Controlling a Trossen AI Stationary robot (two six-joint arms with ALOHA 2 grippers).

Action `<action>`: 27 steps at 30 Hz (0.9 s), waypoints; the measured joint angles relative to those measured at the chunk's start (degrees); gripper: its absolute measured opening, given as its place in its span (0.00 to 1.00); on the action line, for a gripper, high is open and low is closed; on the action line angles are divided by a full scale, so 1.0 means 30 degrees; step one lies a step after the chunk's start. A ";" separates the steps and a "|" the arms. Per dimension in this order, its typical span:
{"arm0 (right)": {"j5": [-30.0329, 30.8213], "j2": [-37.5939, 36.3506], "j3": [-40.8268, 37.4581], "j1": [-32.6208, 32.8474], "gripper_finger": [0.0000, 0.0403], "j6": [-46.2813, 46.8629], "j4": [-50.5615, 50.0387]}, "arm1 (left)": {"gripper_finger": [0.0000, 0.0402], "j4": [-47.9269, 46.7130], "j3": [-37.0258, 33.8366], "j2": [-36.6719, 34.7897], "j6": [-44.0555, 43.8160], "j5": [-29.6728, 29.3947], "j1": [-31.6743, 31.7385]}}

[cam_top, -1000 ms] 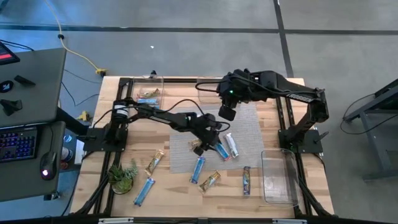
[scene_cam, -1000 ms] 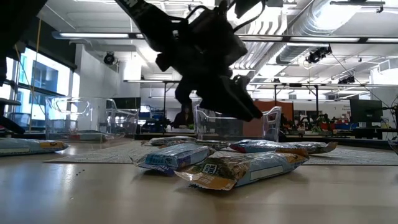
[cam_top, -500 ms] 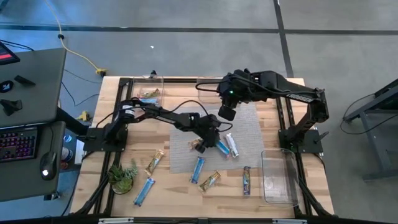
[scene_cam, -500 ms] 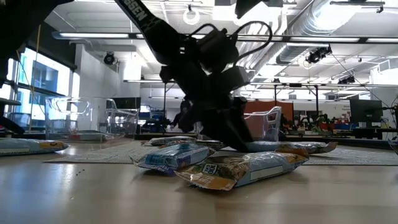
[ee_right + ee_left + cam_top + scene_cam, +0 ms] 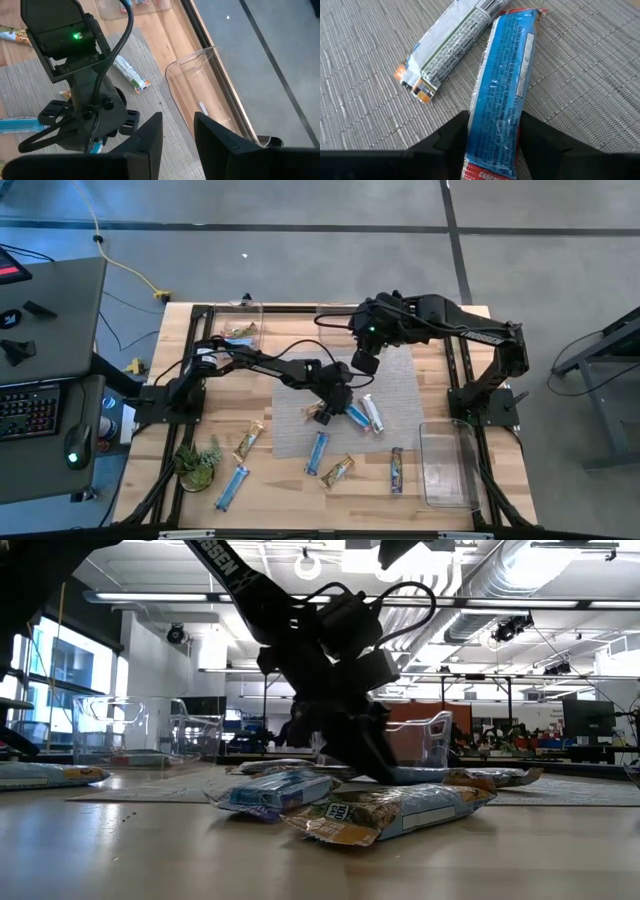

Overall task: Pick and place Granola Bars by type
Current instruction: Put the red granola bar into the top left transparent bin

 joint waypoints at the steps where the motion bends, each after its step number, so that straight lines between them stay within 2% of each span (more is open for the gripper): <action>1: 0.0002 0.0000 0.0000 0.0000 0.23 -0.0002 0.0000 | 0.36 -0.0040 -0.0011 0.0000 -0.0180 0.0001 0.0000; 5: -0.0008 0.0000 0.0000 0.0000 0.23 0.0000 -0.0001 | 0.28 -0.0381 -0.0063 -0.0250 -0.0379 -0.0048 -0.0021; 10: -0.0073 0.0000 0.0000 0.0000 0.23 0.0000 -0.0058 | 0.26 -0.1438 -0.0175 -0.1285 -0.1249 -0.0497 -0.0023; 12: -0.0073 0.0000 0.0000 0.0000 0.23 0.0000 -0.0066 | 0.26 -0.2304 -0.0154 -0.2172 -0.1355 -0.1571 -0.0029; 18: -0.0006 0.0000 0.0000 0.0000 0.23 0.0000 -0.0066 | 0.26 -0.7456 -0.0131 -0.5810 -0.1759 -0.4860 -0.0023; 25: 0.0046 0.0000 0.0000 0.0000 0.23 0.0000 -0.0117 | 0.26 -1.2755 -0.0109 -1.1132 -0.5639 -0.9358 -0.0022; 27: 0.0036 0.0000 0.0000 0.0000 0.23 0.0000 -0.0087 | 0.26 -1.4163 -0.0087 -1.2726 -0.6409 -1.1417 -0.0020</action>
